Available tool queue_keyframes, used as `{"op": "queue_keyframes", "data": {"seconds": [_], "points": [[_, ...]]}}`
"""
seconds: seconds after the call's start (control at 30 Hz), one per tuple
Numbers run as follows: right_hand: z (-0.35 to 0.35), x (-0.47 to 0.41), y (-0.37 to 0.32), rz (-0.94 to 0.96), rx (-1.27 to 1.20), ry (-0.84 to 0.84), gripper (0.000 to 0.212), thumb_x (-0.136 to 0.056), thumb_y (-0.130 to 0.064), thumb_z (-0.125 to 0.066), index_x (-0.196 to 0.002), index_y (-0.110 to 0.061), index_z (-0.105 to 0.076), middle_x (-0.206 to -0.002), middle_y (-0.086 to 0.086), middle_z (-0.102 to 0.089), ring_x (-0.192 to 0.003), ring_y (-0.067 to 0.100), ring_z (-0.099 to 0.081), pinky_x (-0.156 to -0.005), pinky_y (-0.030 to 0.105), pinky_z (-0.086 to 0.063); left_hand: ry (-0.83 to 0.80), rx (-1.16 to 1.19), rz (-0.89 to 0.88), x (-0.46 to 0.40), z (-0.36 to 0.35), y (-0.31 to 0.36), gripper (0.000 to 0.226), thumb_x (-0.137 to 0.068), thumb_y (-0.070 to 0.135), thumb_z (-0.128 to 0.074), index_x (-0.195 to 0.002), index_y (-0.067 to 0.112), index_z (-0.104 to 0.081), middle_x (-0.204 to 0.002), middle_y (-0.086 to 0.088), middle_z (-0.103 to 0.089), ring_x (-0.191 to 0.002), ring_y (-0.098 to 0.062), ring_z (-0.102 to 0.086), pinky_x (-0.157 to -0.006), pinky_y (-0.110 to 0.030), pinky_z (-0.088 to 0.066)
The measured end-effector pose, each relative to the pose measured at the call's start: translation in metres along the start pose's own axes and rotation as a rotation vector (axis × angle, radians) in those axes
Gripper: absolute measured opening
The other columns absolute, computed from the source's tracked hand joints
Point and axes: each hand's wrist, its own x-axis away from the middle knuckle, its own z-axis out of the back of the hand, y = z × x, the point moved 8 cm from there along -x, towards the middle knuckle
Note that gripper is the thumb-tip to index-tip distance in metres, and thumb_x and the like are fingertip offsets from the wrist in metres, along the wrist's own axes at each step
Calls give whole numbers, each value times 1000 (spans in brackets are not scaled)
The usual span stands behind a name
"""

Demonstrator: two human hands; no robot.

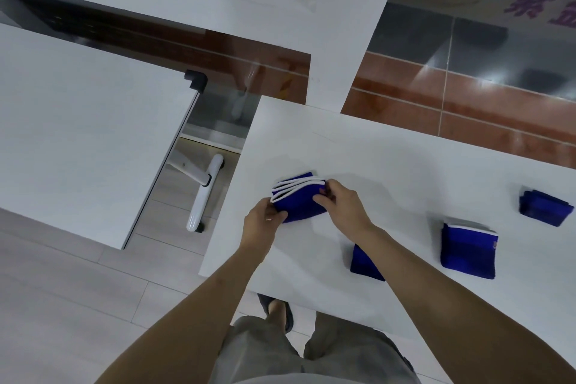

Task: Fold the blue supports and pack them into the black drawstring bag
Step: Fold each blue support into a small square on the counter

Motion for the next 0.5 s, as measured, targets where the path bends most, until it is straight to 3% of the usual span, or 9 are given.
{"op": "queue_keyframes", "data": {"seconds": [0.1, 0.3, 0.37, 0.5], "points": [[-1, -8, 1, -35, 106, 44, 19, -100, -43, -62, -106, -25, -58, -94, -10, -69, -85, 14, -66, -75, 38, -57, 33, -3, 53, -7, 1, -1, 16, -94, 12, -66, -108, 16, -62, -103, 3, -74, -94, -12, -69, -69, -15, -50], [-4, -17, 7, -137, 184, 108, 23, -96, -45, -65, -108, -27, -57, -95, -11, -67, -88, 18, -67, -73, 38, -56, 100, -77, 135, -17, -3, 3, 34, -96, 16, -67, -125, 21, -51, -99, 0, -68, -87, -14, -66, -63, -20, -49], [-3, -16, 7, -132, 218, 157, 30, -94, -46, -68, -112, -26, -56, -99, -10, -67, -91, 17, -67, -73, 37, -56, 105, -201, 120, -18, -5, 5, 37, -97, 16, -65, -129, 18, -47, -97, 0, -66, -86, -17, -66, -63, -23, -49], [2, -5, -1, -16, 294, 261, 41, -93, -39, -73, -125, -21, -54, -120, -3, -61, -107, 17, -59, -78, 29, -53, 224, -443, -46, -9, -3, 23, 33, -97, 12, -64, -124, 17, -45, -118, 0, -51, -99, -18, -57, -74, -28, -54]]}}
